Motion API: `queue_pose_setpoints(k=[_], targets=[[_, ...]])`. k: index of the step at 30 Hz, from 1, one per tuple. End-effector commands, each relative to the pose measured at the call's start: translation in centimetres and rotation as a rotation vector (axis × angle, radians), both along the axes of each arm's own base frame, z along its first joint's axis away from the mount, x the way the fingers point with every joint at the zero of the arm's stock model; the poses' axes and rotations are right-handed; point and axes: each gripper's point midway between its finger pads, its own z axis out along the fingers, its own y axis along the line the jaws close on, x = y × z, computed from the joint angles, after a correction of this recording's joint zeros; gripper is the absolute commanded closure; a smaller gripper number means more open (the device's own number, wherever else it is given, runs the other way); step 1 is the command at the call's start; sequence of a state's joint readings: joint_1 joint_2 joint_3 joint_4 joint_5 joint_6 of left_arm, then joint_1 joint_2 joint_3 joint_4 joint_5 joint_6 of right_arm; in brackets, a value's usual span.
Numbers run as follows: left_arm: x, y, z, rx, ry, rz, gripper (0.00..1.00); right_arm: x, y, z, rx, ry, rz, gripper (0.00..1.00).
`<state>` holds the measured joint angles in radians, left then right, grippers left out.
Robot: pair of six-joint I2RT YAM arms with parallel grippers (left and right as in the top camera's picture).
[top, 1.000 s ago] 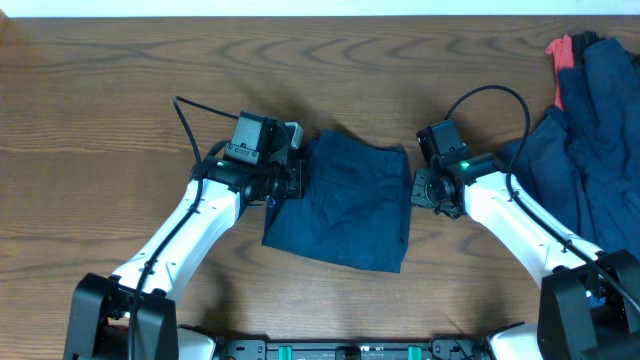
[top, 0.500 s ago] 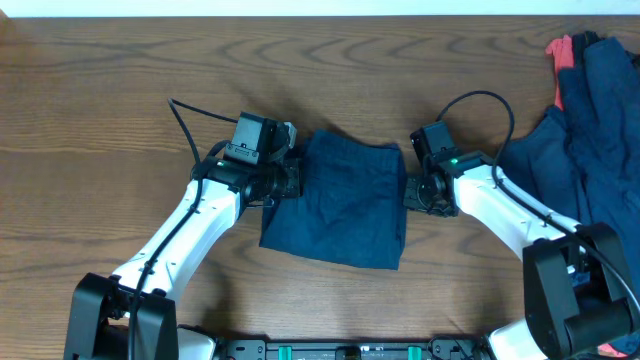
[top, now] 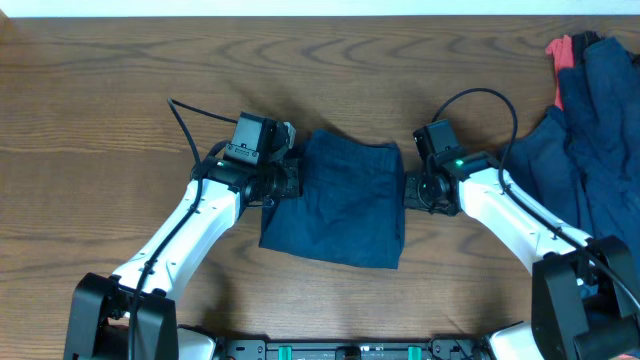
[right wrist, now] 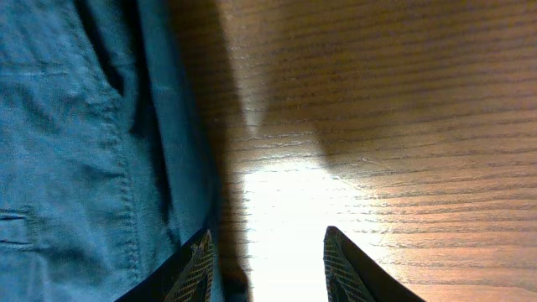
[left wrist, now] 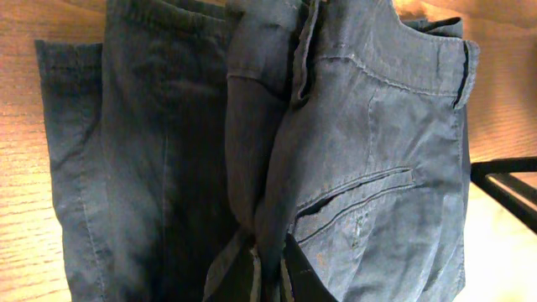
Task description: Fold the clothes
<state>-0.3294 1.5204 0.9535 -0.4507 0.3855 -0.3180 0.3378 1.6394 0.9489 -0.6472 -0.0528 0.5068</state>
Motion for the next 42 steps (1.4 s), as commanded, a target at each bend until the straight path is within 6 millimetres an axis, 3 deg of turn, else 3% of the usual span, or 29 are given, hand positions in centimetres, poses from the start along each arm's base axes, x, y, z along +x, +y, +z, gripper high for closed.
queue_pose_setpoints(k=[1, 19, 27, 32, 42], targets=[[0.1, 0.3, 0.0, 0.008, 0.0, 0.018, 0.94, 0.6, 0.4, 1.1, 0.007, -0.038, 0.045, 0.59], [0.0, 0.4, 0.0, 0.01, 0.004, 0.018, 0.94, 0.1, 1.4, 0.7, -0.003, -0.036, 0.097, 0.59], [-0.1, 0.4, 0.0, 0.011, 0.007, 0.018, 0.94, 0.1, 1.8, -1.8, -0.032, -0.001, 0.151, 0.59], [-0.1, 0.4, 0.0, 0.011, 0.007, 0.018, 0.94, 0.6, 0.5, -3.5, -0.191, -0.021, 0.162, 0.59], [-0.1, 0.4, 0.0, 0.01, 0.008, 0.018, 0.94, 1.4, 1.1, -3.5, -0.251, -0.078, 0.219, 0.57]])
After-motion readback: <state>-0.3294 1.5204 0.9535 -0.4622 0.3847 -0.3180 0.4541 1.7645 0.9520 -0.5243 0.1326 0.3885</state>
